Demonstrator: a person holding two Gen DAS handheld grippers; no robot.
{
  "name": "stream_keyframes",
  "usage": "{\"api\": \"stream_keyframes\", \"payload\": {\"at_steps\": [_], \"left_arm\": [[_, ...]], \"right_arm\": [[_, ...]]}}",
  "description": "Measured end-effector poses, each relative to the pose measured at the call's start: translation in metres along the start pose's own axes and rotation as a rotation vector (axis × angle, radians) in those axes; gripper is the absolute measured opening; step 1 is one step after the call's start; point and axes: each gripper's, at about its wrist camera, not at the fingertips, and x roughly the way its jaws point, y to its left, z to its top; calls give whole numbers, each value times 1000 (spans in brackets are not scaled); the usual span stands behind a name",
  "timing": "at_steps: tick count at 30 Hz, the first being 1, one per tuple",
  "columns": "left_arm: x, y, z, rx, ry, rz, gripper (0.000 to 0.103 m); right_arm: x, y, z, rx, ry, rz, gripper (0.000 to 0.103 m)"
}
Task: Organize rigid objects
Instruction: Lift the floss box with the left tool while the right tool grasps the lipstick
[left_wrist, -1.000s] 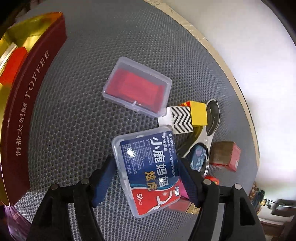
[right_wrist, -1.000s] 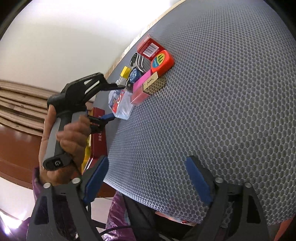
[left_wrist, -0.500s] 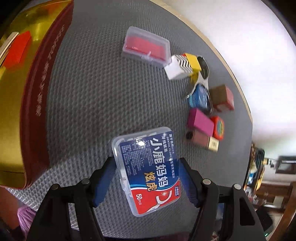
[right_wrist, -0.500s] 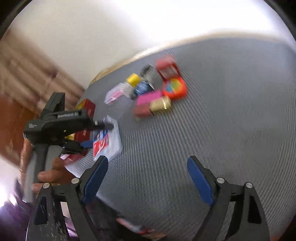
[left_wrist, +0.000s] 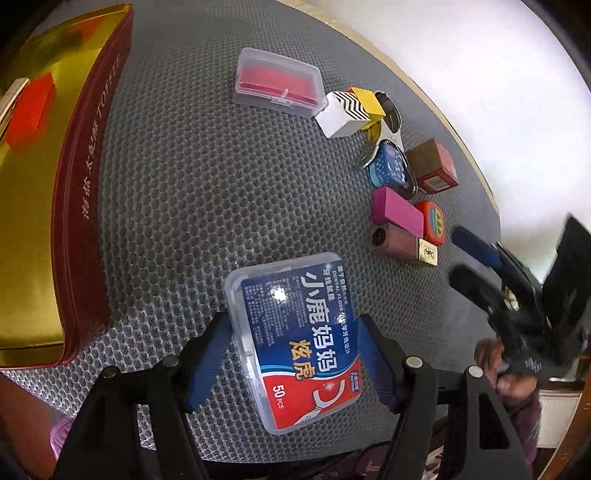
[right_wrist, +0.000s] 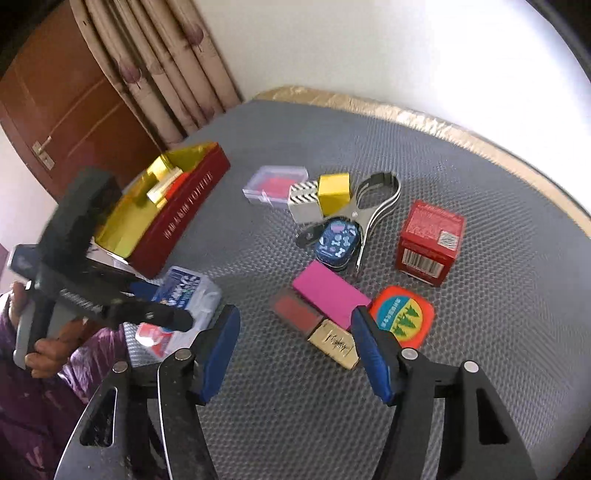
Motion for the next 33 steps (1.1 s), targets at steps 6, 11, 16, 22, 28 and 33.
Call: {"api": "stream_keyframes", "payload": {"at_steps": [6, 11, 16, 22, 28, 33], "left_arm": [[-2, -1, 1, -9, 13, -14, 71], [-5, 6, 4, -24, 21, -32, 71], [-8, 4, 1, 5, 7, -12, 71], [-9, 5, 1, 18, 9, -16, 71], [-9, 3, 1, 40, 19, -14, 71], [-9, 0, 0, 66, 12, -11, 71]], "right_arm": [[20, 10, -8, -35, 131, 38, 61], [1, 39, -25, -87, 100, 20, 60], [14, 34, -18, -85, 98, -75, 60], [52, 25, -4, -89, 201, -83, 33], [65, 27, 4, -43, 229, -119, 24], [62, 30, -5, 54, 202, -149, 20]]}}
